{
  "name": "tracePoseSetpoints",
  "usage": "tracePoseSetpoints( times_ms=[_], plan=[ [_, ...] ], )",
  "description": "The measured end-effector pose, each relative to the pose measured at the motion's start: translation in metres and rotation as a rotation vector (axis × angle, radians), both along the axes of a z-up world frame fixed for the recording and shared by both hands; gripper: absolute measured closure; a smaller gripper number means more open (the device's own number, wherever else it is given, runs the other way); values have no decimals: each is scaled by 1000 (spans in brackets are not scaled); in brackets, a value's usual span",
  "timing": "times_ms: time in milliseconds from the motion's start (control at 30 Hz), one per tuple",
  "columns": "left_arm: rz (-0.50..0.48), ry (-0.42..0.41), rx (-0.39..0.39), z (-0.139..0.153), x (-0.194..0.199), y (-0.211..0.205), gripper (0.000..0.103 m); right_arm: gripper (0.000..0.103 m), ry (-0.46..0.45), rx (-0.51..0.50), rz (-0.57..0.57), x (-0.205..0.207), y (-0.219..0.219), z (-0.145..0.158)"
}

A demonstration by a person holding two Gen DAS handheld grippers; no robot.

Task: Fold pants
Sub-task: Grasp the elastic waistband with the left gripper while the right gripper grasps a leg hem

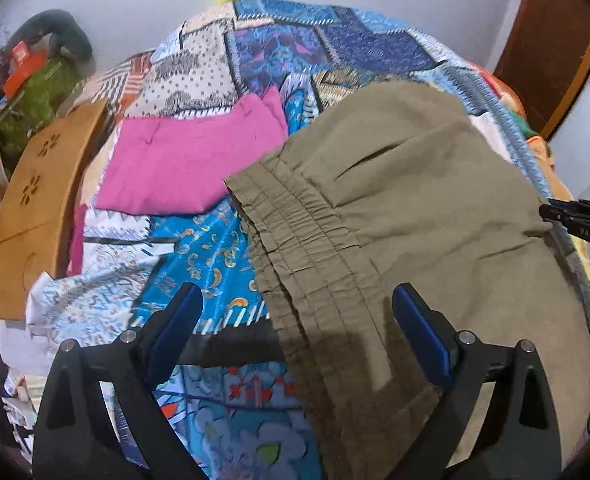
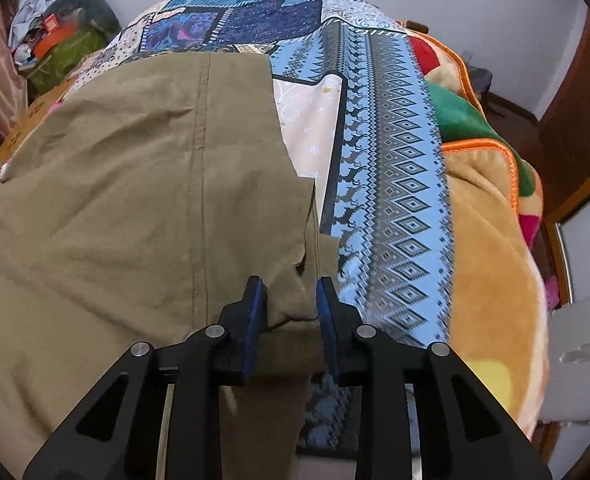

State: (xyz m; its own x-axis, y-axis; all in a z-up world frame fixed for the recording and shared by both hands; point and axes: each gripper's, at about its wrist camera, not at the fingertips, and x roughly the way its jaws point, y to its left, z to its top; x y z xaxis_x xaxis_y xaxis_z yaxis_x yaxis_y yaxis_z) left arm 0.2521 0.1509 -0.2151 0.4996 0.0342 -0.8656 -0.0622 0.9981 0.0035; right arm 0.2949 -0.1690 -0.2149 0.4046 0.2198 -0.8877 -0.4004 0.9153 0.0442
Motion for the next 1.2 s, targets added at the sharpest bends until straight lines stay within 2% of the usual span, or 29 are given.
tracePoseSetpoints(
  times_ms=[100,267,400,500,700,800,933,1067,1133,1167,1200],
  plan=[
    [11,-28,-2,14,-2,10,5,77,-36,-8,29,-4,-2,21],
    [74,-41,11,19,19,35,5,64,-138,21,51,5,6,55],
    [104,-36,-9,15,44,51,5,43,-197,52,46,26,21,68],
    [100,-43,-23,11,60,59,5,41,-238,54,28,49,35,65],
    [88,-24,-33,-17,96,61,5,41,-236,50,32,93,58,42],
    [95,20,-61,-44,113,61,6,41,-193,74,14,118,70,23],
    [79,23,-97,-65,122,58,5,41,-152,100,-8,145,83,1],
    [69,2,-116,-70,122,58,6,42,-127,130,-32,155,88,-11],
    [65,0,-155,-70,122,60,14,57,-134,145,-32,152,86,-11],
    [57,-5,-185,-69,121,60,26,63,-140,146,-27,150,86,-10],
    [50,-9,-206,-68,120,59,38,79,-144,143,-26,148,87,-10]
  ],
)
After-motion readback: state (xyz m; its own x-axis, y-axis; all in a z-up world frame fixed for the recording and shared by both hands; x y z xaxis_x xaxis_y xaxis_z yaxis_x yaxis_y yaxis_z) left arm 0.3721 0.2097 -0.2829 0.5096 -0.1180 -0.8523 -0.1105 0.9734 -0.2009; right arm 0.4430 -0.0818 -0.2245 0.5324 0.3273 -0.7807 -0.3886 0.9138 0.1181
